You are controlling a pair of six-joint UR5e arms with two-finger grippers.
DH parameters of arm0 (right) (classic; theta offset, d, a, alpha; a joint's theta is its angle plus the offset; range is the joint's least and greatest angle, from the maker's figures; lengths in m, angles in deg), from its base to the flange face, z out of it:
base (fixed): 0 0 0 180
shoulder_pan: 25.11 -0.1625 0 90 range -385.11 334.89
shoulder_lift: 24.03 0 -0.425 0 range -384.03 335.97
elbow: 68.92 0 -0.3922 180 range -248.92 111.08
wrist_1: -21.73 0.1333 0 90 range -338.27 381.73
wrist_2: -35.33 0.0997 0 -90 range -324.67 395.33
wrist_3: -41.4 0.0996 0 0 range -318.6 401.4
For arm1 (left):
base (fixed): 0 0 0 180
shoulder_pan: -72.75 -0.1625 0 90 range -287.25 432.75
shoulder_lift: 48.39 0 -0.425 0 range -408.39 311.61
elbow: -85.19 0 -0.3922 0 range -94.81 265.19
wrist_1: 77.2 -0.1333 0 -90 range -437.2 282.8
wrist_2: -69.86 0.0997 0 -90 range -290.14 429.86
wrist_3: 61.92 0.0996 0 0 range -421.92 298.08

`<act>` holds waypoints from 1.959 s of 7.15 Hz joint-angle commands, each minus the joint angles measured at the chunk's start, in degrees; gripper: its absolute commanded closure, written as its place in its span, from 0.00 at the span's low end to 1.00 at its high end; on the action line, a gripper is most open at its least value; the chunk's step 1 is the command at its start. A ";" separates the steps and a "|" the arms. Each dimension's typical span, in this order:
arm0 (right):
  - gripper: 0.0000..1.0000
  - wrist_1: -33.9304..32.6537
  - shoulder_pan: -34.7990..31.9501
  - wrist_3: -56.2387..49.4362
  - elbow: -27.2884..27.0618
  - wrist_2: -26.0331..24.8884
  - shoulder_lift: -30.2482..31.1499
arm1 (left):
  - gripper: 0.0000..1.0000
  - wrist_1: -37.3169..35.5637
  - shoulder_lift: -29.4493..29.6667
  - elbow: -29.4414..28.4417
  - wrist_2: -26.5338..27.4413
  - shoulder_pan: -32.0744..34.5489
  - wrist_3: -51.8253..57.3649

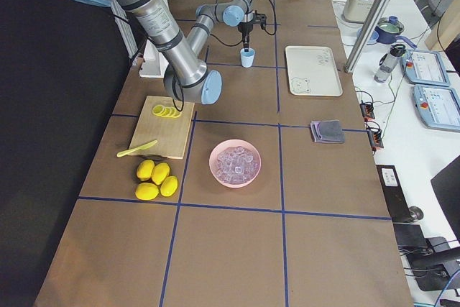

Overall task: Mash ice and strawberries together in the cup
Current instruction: 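Open the right gripper to drop the cube into the cup, then move the right gripper back to the pink bowl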

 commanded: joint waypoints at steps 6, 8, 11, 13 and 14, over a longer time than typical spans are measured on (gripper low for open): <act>0.01 0.02 -2.51 -0.66 0.03 0.69 0.53 | 0.00 0.04 0.00 0.00 0.00 0.00 0.09; 0.01 -0.33 -8.21 -2.78 -0.23 7.34 1.59 | 0.00 0.04 0.00 0.00 0.00 -0.09 0.09; 0.01 0.02 -22.07 -11.44 -6.53 16.21 13.83 | 0.00 0.04 0.00 0.00 0.00 -0.09 0.09; 0.01 0.02 -31.14 -26.62 -14.70 20.37 28.59 | 0.00 -0.05 0.00 0.00 0.00 -0.18 0.09; 0.01 0.19 -35.79 -36.17 -16.47 22.21 34.75 | 0.00 0.04 0.00 0.00 0.00 -0.79 0.09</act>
